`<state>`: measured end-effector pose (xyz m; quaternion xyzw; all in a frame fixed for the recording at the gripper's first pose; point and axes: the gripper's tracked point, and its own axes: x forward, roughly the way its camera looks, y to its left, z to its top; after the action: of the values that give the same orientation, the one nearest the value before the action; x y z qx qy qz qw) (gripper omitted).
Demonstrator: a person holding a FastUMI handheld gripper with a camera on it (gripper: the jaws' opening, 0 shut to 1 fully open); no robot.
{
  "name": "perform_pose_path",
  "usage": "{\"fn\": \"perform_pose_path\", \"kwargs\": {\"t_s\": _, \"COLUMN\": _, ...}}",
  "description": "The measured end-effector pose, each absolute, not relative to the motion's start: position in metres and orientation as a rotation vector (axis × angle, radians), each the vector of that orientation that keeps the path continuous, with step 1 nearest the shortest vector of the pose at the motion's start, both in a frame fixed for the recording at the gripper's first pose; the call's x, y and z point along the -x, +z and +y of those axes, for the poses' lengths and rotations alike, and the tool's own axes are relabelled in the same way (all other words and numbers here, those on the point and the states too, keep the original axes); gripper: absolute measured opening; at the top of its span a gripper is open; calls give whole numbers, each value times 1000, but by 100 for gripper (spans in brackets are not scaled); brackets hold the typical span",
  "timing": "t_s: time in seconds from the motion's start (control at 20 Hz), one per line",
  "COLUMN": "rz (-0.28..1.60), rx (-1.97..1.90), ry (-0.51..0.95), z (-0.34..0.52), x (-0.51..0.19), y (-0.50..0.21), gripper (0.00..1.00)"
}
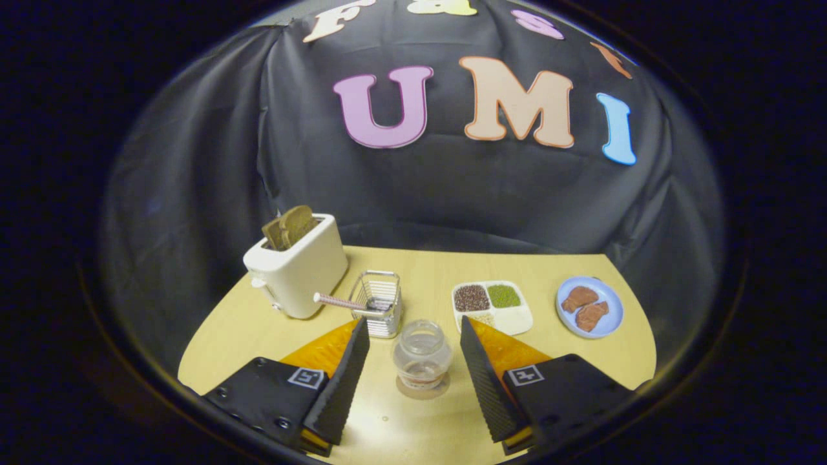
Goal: Take the bottle from table, then pour the juice into the cup, finally place the bottle on the coaster
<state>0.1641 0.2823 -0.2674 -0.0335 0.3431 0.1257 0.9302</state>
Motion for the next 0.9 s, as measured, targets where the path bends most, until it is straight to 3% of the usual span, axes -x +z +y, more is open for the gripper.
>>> {"fn": "perform_pose_path", "kwargs": {"t_s": 0.9, "rz": 226, "rx": -32, "ry": 210, "z": 263, "x": -157, "y": -21, "gripper": 86}}
